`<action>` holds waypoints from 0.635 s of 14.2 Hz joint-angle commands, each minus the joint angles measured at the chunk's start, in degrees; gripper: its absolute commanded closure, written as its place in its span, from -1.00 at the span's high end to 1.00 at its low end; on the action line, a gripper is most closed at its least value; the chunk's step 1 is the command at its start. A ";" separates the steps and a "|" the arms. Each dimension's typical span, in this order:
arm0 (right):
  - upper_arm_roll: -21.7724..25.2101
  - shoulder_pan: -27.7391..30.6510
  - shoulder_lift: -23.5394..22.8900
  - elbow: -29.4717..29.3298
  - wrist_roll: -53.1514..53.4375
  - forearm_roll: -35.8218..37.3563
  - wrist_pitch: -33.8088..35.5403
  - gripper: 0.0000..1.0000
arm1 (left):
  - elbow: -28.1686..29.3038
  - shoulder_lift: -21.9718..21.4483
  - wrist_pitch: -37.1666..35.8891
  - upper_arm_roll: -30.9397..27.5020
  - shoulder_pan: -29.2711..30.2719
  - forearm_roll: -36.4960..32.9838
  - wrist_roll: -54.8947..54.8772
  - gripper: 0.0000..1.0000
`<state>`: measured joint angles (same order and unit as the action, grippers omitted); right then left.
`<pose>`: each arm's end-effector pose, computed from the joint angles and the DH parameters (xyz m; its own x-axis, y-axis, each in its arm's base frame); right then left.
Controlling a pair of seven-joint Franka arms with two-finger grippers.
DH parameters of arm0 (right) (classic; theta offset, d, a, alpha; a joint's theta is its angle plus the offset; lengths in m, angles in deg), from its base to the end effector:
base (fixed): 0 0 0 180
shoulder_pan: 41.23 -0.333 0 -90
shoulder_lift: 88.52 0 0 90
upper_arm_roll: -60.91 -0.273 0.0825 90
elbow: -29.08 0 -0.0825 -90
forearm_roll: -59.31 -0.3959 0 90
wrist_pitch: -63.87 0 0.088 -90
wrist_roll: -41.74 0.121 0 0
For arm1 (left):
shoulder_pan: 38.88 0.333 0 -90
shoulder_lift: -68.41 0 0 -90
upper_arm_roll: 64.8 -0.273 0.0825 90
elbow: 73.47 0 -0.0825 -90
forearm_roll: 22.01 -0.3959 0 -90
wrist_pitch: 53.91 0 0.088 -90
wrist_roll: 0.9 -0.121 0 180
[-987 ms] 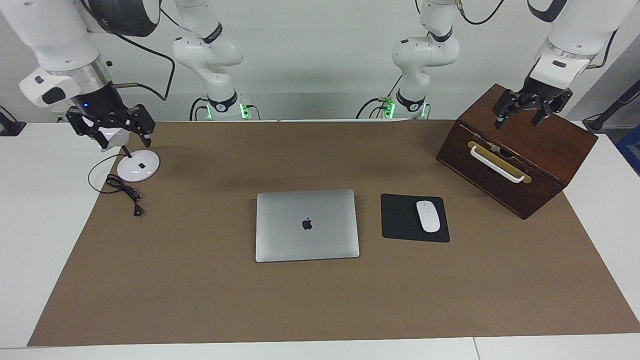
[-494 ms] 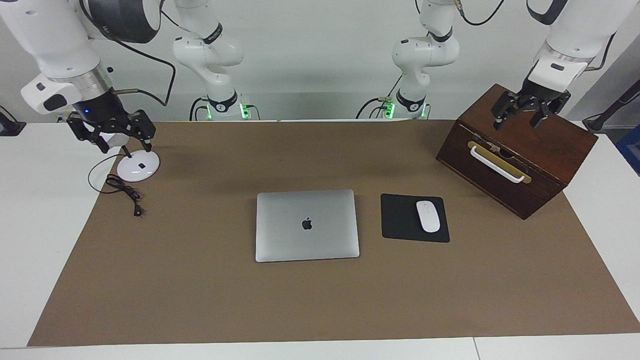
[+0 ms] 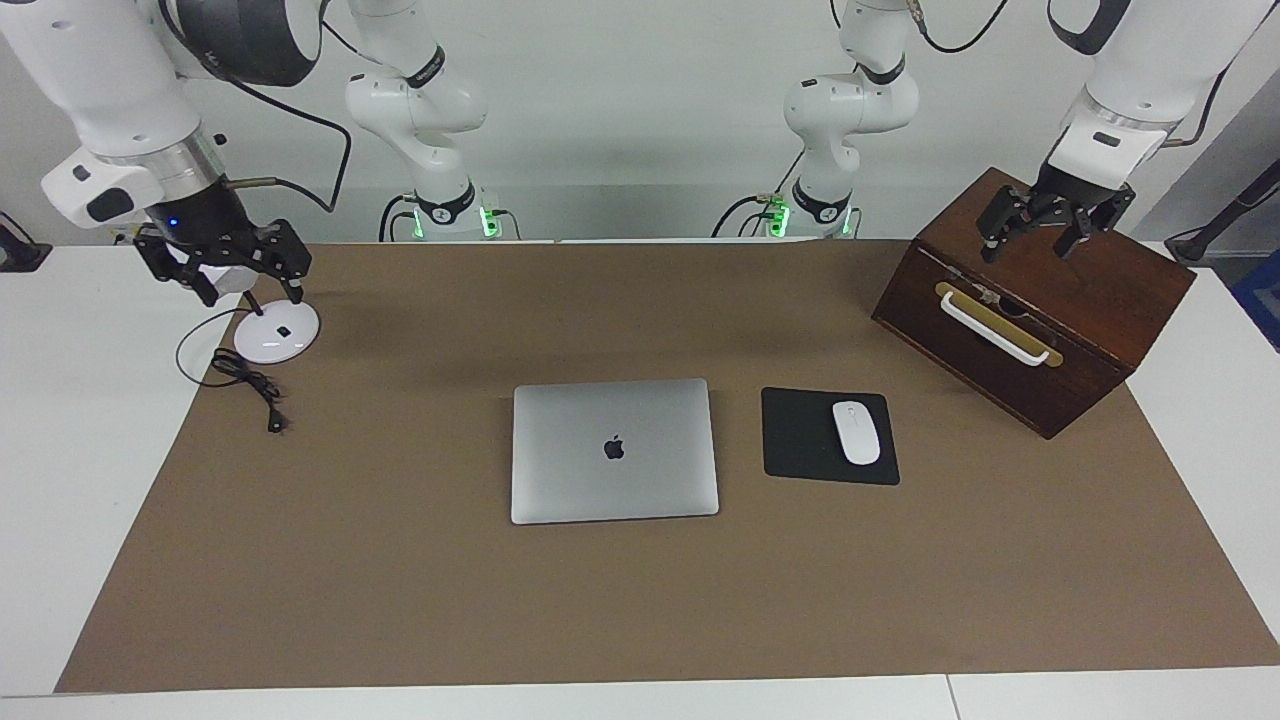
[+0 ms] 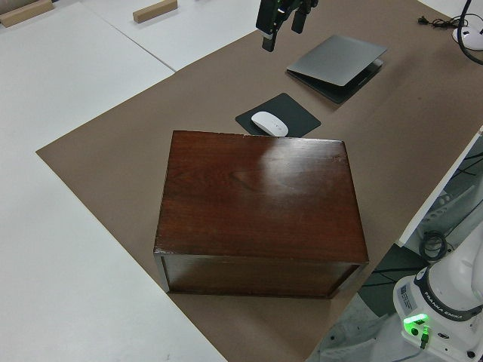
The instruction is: Close laptop with both arms
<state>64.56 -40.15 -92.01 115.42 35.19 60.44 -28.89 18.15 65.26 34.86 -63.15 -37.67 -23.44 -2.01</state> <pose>0.5865 -0.0499 0.5679 0.9983 0.0331 0.0482 0.0317 -0.9991 0.0293 0.5496 -0.0015 0.5827 0.9996 -0.0265 0.0047 -0.0263 -0.9993 -0.0266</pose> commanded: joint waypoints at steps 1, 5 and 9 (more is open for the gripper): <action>0.04 0.06 0.59 0.49 -0.30 -0.26 -0.50 1.00 | 0.14 -0.36 -0.70 0.81 1.25 0.55 0.32 1.00; -0.14 0.06 0.42 -1.08 -0.48 0.09 1.16 1.00 | 0.50 -0.45 -0.62 0.81 1.42 1.60 0.15 1.00; -0.58 0.06 0.33 -2.41 -0.39 -0.17 2.40 1.00 | 1.11 -0.62 -0.09 0.72 1.51 2.66 0.06 1.00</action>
<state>64.13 -40.16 -91.88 113.58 35.19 60.44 -27.66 18.30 65.26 34.86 -63.19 -37.41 -21.81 -2.01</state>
